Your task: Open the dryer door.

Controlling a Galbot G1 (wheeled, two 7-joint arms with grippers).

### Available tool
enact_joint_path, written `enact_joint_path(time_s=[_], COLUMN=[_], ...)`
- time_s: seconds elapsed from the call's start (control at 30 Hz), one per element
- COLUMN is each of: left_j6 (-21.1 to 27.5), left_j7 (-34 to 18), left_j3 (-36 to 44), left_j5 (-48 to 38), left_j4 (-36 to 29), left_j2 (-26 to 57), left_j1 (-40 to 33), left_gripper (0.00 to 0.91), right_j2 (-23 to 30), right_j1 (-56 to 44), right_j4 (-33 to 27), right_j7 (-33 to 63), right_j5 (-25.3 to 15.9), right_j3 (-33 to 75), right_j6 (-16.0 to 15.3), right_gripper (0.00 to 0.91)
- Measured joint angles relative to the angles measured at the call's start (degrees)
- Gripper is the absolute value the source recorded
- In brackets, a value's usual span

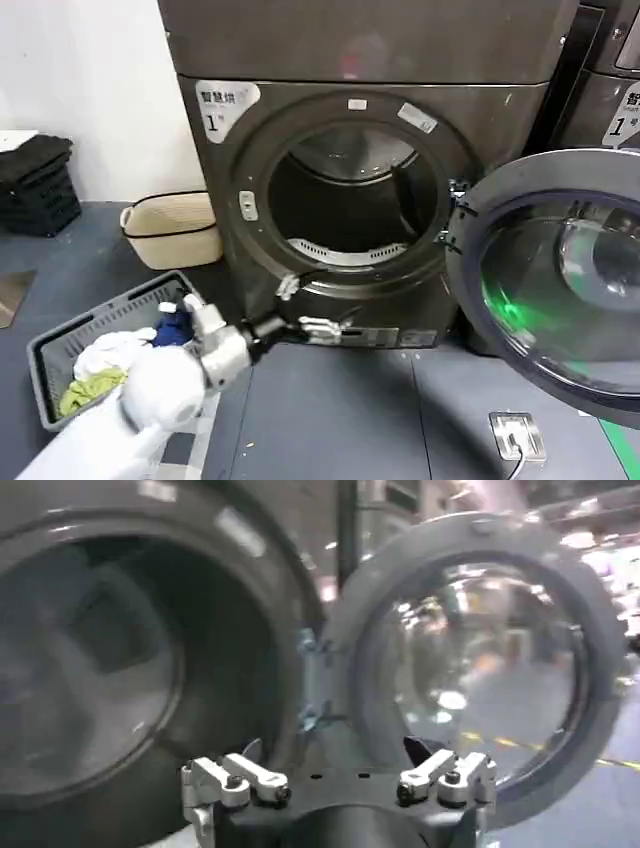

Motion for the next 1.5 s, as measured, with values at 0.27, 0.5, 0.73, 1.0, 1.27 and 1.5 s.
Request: enact_joint_path(time_s=[0.27,0.5,0.73,1.0,1.27,1.5], left_j6=[5.3,14.4,21.0,21.0,20.9,20.9], left_j7=[-5.3,-14.2,-20.6,-31.0,-44.4,-51.8], left_j3=[-14.3,-26.5,-36.1,-40.7,-40.7,-37.6], left_j5=[-4.4,-13.5,-21.8,-31.9,-45.5,-55.4], left_j4=[-1.6,0.1,3.5,8.7,14.9,16.6], left_j2=[1.8,3.2,5.3,7.0,8.3,10.1], left_j1=[9.9,13.3,13.8,13.4,12.5,12.2], left_gripper=[0.907,0.907,0.907,0.907,0.907,0.907], right_j2=[0.0,-2.9,-6.0,-8.2,-8.6,-8.5], right_j1=[0.8,1.8,2.6,2.9,2.9,2.8], right_j4=[-0.8,-1.4,-1.9,-2.4,-2.5,-2.4], right_j7=[-0.3,-0.4,-0.6,-1.2,-1.3,-1.3], right_j5=[1.0,1.4,1.3,1.6,2.6,2.9], right_j3=[-2.3,-4.3,-5.7,-7.3,-8.0,-7.8], right_j6=[-1.2,-1.9,-2.8,-2.9,-2.9,-2.9], right_gripper=[0.907,0.907,0.907,0.907,0.907,0.907])
